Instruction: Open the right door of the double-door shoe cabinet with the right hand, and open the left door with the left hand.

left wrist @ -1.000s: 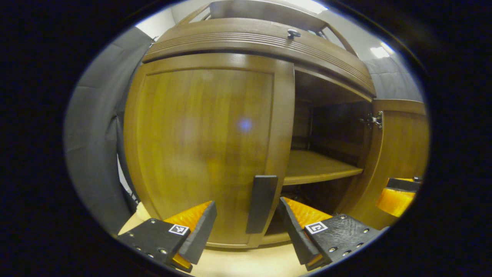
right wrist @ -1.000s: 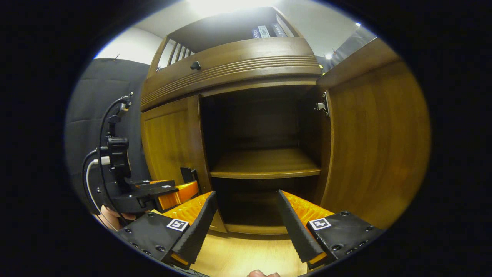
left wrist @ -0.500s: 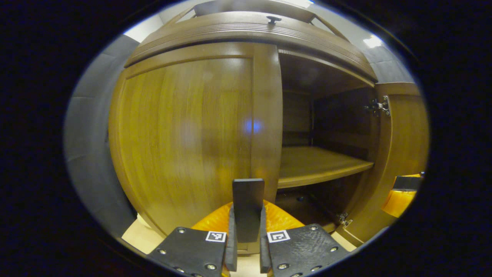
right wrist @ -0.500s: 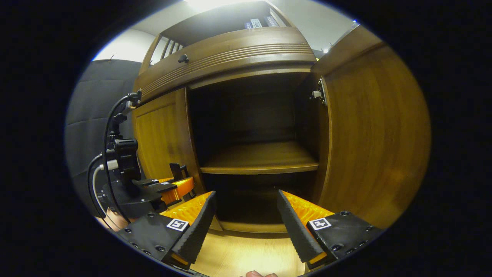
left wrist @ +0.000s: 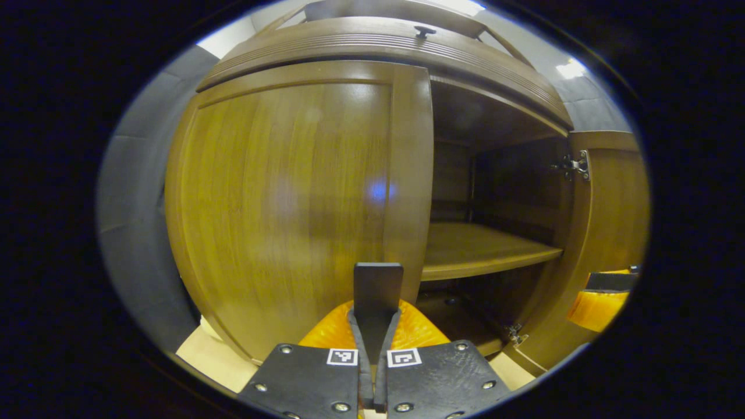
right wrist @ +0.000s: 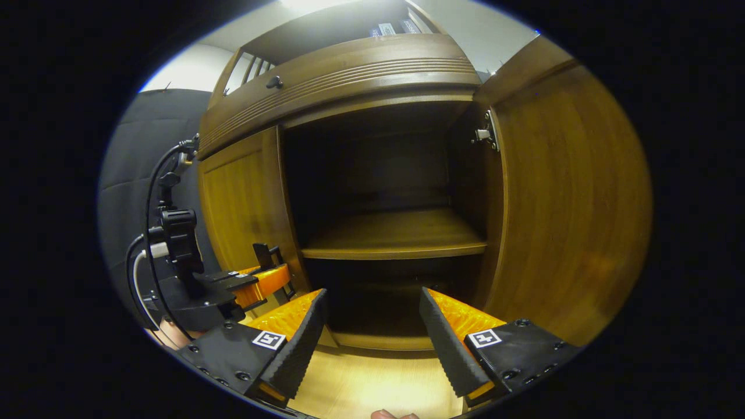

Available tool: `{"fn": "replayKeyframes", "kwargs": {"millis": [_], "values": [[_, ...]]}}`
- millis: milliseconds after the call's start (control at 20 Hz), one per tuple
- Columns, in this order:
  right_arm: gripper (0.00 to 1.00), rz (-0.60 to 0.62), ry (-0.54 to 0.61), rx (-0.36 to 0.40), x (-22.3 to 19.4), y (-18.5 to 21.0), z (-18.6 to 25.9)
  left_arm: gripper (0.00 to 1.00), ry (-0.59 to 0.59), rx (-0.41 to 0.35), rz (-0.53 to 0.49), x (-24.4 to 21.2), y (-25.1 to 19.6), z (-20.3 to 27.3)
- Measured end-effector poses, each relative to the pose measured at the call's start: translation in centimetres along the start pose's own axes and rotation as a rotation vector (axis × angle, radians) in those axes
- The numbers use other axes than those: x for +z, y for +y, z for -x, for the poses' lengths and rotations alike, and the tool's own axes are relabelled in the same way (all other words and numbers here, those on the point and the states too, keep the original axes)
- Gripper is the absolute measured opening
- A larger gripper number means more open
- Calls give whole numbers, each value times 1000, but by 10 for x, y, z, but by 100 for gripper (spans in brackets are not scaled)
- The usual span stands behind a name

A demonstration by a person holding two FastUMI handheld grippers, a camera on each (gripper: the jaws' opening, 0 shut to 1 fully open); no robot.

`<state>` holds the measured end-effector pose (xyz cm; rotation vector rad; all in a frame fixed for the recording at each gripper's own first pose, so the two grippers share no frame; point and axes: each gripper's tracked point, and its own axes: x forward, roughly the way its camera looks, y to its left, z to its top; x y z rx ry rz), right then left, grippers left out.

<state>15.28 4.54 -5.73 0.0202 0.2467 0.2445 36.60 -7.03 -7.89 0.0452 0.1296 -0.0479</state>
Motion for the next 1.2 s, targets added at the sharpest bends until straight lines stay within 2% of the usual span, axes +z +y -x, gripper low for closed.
{"fn": "replayKeyframes", "kwargs": {"millis": [600, 1200], "values": [[93, -8, 10, -51, -9, 4, 21, 4, -9, -48, 19, -1, 0, 35], [93, 21, 60, -27, -37, 41, 55, 4, -30, -62, 28, 25, 8, 62]]}}
